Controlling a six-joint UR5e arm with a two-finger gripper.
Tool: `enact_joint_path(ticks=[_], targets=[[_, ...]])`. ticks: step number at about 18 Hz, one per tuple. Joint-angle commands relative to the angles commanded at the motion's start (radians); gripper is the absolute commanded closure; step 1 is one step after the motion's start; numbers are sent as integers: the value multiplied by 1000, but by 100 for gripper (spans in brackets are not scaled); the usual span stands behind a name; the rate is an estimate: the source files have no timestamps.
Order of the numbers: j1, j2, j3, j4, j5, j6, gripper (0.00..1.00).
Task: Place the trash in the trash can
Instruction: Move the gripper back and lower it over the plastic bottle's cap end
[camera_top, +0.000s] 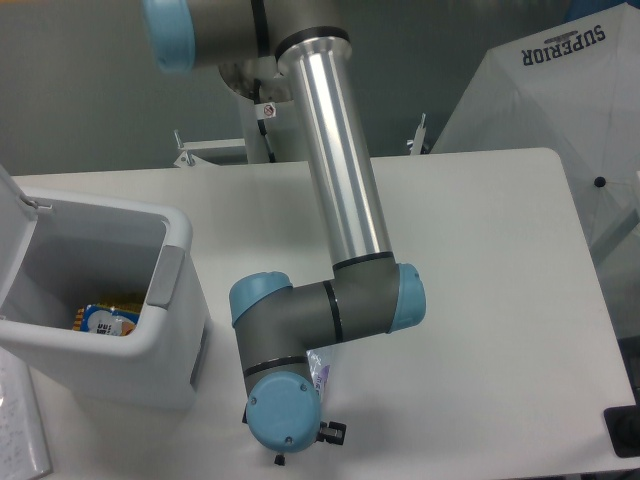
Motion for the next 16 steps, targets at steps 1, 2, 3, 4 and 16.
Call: enact_joint_path(ticks=[1, 2, 3, 4, 16], targets=[[0, 0, 0, 2, 0, 0, 77], [0, 0, 0, 2, 0, -2, 80], [0, 3, 0, 2, 2, -2, 83], [0, 8, 0, 0, 2, -2, 87], [69, 199, -8, 122, -242, -48, 87]])
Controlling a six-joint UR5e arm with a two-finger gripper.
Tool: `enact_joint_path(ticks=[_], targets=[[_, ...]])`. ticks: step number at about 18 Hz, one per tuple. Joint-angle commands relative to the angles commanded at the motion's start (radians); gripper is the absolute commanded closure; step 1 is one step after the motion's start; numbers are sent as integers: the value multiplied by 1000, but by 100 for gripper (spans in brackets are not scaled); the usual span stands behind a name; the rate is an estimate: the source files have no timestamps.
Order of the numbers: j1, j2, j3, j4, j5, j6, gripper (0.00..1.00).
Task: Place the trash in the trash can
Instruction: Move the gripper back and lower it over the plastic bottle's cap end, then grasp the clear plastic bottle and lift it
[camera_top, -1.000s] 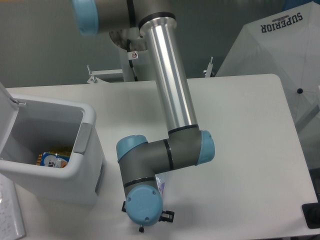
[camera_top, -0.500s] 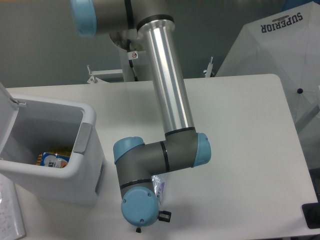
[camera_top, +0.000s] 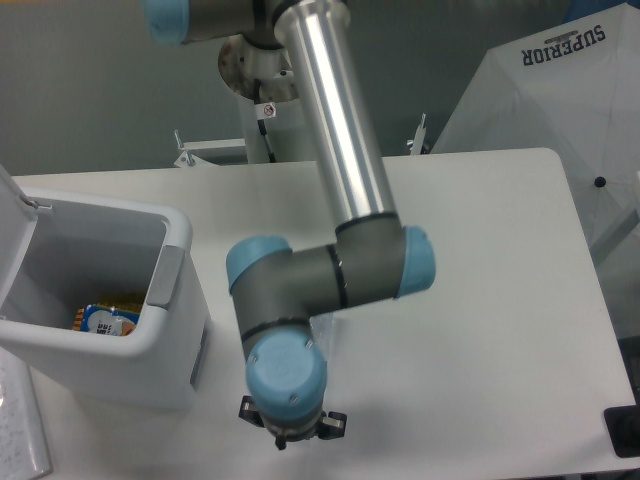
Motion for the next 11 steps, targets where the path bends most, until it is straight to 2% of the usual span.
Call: enact_joint_path(ticks=[4, 8, 11], targets=[[32, 46, 2, 114, -77, -3, 87], [74, 107, 11, 154, -261, -5, 86], [94, 158, 14, 198, -443, -11, 86]])
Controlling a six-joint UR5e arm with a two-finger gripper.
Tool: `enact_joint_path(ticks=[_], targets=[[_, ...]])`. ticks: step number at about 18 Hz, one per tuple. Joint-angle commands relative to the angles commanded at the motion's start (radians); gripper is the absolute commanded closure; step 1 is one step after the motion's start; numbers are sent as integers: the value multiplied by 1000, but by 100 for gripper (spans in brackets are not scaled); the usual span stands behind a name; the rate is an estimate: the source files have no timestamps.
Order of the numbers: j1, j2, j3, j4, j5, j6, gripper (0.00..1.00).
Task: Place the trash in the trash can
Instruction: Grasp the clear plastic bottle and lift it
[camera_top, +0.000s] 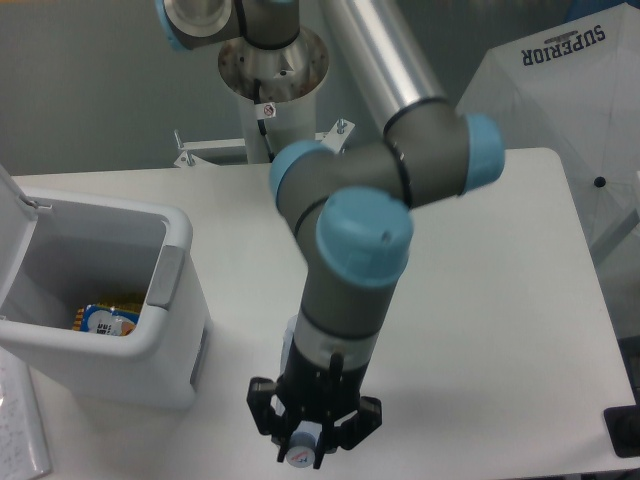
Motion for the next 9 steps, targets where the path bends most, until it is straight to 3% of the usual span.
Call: enact_joint_path(ticks=[2, 5, 9], targets=[[6, 45, 2, 14, -77, -2, 87], [15, 81, 0, 92, -187, -34, 86], [9, 109, 0, 149, -237, -48, 86]])
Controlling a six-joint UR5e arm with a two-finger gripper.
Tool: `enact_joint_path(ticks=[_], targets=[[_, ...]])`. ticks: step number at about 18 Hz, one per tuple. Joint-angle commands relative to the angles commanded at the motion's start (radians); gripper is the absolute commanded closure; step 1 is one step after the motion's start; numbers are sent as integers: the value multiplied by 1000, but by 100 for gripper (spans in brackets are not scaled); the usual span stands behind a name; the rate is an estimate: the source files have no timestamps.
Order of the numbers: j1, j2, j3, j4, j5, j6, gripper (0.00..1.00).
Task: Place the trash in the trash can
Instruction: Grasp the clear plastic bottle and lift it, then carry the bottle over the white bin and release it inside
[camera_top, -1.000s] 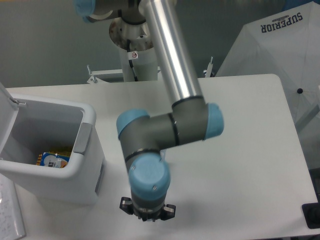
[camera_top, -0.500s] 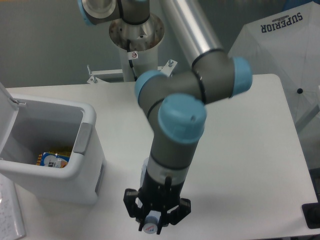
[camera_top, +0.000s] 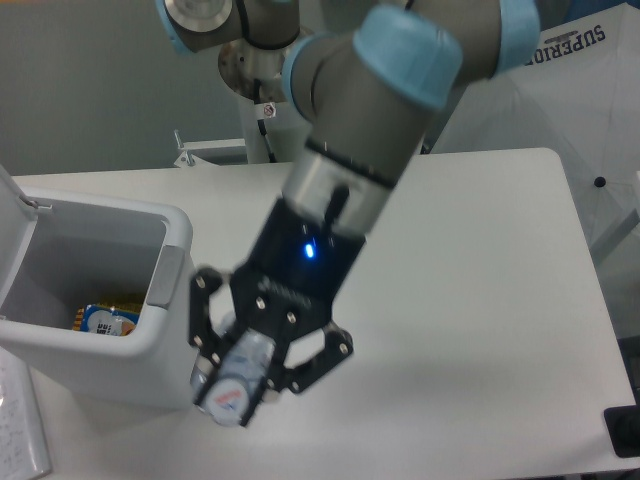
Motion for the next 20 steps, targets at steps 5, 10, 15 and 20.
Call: enact_joint_path(ticks=[5, 10, 15, 20], targets=[[-26, 54, -20, 6, -61, -18, 86], [-84, 140, -149, 20, -69, -11, 85], [-130, 164, -245, 74, -78, -8, 84], [-153, 172, -308, 75, -78, 37, 81]])
